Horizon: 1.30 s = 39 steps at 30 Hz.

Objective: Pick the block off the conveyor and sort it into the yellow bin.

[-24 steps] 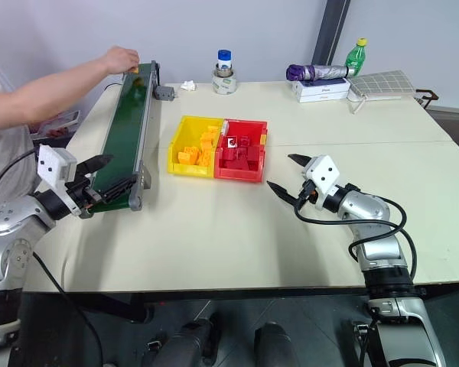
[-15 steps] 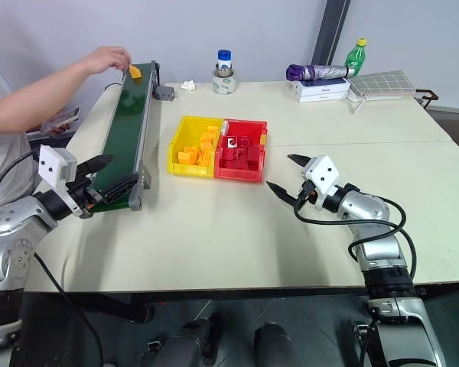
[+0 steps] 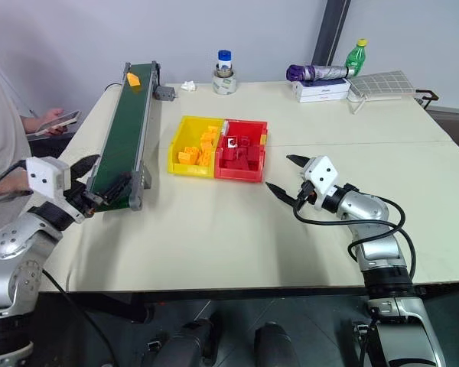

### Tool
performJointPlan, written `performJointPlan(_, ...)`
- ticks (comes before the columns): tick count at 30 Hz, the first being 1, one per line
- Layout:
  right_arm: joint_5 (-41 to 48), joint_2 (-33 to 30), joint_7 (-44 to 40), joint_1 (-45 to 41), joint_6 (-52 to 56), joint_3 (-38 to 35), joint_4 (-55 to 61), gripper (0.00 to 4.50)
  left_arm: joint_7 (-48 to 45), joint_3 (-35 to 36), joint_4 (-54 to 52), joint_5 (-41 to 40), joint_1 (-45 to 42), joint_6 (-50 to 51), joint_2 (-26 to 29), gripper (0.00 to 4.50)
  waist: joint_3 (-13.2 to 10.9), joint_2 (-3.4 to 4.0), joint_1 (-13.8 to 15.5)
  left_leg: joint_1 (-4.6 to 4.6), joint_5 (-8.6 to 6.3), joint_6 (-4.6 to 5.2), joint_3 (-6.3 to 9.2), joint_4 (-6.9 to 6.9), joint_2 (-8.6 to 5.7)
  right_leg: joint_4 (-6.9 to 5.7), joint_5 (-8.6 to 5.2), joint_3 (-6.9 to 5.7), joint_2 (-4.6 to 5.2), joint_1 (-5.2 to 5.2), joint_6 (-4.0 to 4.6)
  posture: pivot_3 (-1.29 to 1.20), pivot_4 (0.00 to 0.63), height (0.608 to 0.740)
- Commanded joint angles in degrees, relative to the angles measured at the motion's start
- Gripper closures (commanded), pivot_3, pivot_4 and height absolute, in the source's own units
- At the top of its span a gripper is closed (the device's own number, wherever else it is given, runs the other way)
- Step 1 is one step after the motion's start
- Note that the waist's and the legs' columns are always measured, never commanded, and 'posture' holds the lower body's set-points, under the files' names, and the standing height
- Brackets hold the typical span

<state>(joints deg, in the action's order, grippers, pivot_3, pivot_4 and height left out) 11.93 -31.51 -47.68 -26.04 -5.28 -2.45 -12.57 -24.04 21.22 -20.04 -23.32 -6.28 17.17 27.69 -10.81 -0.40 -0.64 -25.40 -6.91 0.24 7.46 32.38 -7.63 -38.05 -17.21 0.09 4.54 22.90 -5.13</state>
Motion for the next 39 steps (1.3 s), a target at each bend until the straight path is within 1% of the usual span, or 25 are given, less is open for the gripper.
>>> performJointPlan(1,0.47,-0.04,-0.13,-1.74,-0.44,-0.48,0.96,0.00,8.60,0.39,-5.54,4.52,3.49,-1.46,-4.74,0.06,0.00,-0.01,0.02,0.01,0.00,0.00,-0.03,0.00,0.00,0.03,0.00,0.01,0.01,-0.02,0.00,0.00,0.150,0.740)
performJointPlan(5,0.55,0.15,-0.07,-1.99,-0.38,-0.45,0.74,0.00,14.22,-1.16,-8.62,8.15,5.94,-1.39,-9.34,0.06,0.00,-0.01,0.08,0.01,0.00,0.00,-0.02,0.02,0.01,0.02,0.00,-0.02,0.00,-0.04,0.00,0.00,0.150,0.740)
performJointPlan(10,0.67,0.26,0.08,-2.07,-0.37,-0.56,0.70,0.00,17.77,-1.90,-8.43,10.43,5.99,0.28,-11.26,0.06,0.00,-0.01,0.26,0.02,-0.01,0.00,0.00,0.22,0.01,0.00,0.00,-0.08,-0.01,-0.17,0.00,0.00,0.150,0.740)
performJointPlan(16,1.16,0.37,-0.32,-1.78,-0.70,-0.62,1.14,0.00,18.11,-2.58,-7.02,10.18,4.40,2.13,-11.46,0.06,0.00,-0.01,0.19,0.01,-0.02,0.01,0.00,0.28,0.01,-0.01,0.00,-0.09,-0.02,-0.19,0.00,0.00,0.150,0.740)
performJointPlan(27,3.36,0.20,-2.71,-0.69,0.48,-0.81,2.70,0.00,17.67,-2.45,-5.51,10.42,3.28,2.12,-10.99,0.06,0.00,-0.01,0.13,0.01,-0.02,0.01,0.01,0.29,0.01,0.00,0.00,-0.10,-0.02,-0.19,-0.01,0.00,0.150,0.740)
performJointPlan(34,6.09,0.04,-4.58,-0.39,4.27,-1.02,4.24,0.00,17.80,-2.41,-4.83,10.41,2.71,1.89,-11.10,0.06,0.00,-0.01,0.14,0.00,-0.02,0.01,0.01,0.29,0.01,0.00,-0.01,-0.09,-0.02,-0.19,0.00,0.00,0.150,0.740)
performJointPlan(39,5.45,-0.08,-4.17,-0.46,3.97,-0.96,4.24,0.00,17.83,-2.41,-4.35,10.55,2.47,1.82,-11.02,0.06,0.00,-0.01,0.13,0.00,-0.02,0.01,0.01,0.29,0.01,0.00,-0.01,-0.09,-0.02,-0.18,0.00,0.00,0.150,0.740)
